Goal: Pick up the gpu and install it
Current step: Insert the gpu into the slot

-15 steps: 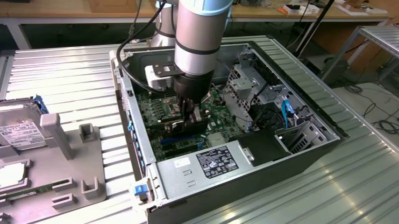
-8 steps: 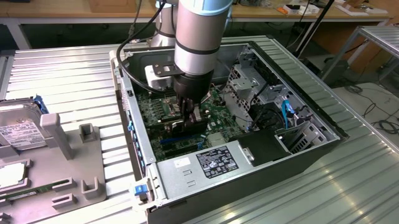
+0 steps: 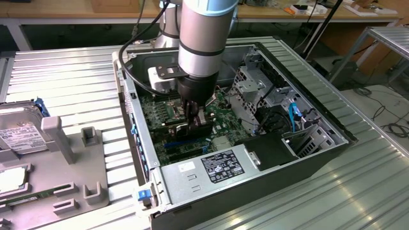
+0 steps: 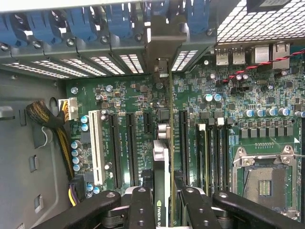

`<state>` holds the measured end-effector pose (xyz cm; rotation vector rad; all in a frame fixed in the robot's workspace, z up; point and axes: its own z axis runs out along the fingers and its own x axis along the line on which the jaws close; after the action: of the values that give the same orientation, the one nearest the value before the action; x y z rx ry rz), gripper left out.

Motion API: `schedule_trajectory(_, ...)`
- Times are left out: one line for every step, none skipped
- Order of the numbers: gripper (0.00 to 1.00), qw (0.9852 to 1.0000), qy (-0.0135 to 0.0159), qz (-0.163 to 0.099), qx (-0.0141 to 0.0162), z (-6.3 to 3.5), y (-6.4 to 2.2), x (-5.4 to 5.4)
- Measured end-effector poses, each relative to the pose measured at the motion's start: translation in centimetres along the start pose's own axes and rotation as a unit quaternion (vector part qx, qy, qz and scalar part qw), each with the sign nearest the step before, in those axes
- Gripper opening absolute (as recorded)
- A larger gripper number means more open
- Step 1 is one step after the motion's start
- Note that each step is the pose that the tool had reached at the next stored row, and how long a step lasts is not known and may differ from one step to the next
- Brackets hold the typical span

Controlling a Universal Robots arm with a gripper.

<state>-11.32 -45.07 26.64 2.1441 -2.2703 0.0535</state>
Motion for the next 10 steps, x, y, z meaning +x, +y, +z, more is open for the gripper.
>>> schedule_trajectory(0.27, 1.0000, 0.0001, 0.000, 0.0000, 0.00, 0.04, 0.00)
schedule_trajectory(0.27, 1.0000, 0.0000, 0.000, 0.0000, 0.01, 0.08, 0.01)
schedule_trajectory(0.27, 1.0000, 0.0000, 0.000, 0.0000, 0.02, 0.15, 0.01)
schedule_trajectory(0.27, 1.0000, 0.0000, 0.000, 0.0000, 0.02, 0.15, 0.01)
schedule_trajectory(0.27, 1.0000, 0.0001, 0.000, -0.0002, 0.02, 0.16, 0.01)
schedule_trajectory(0.27, 1.0000, 0.0002, 0.000, -0.0029, 0.02, 0.10, 0.01)
schedule_trajectory(0.27, 1.0000, 0.0004, 0.000, -0.0063, 0.03, 0.00, 0.00)
schedule_trajectory(0.27, 0.9999, 0.0006, 0.000, -0.0107, 0.02, -0.15, -0.01)
schedule_trajectory(0.27, 0.9999, 0.0007, 0.000, -0.0119, 0.02, -0.18, -0.01)
schedule_trajectory(0.27, 0.9999, 0.0008, -0.001, -0.0128, 0.02, -0.19, -0.01)
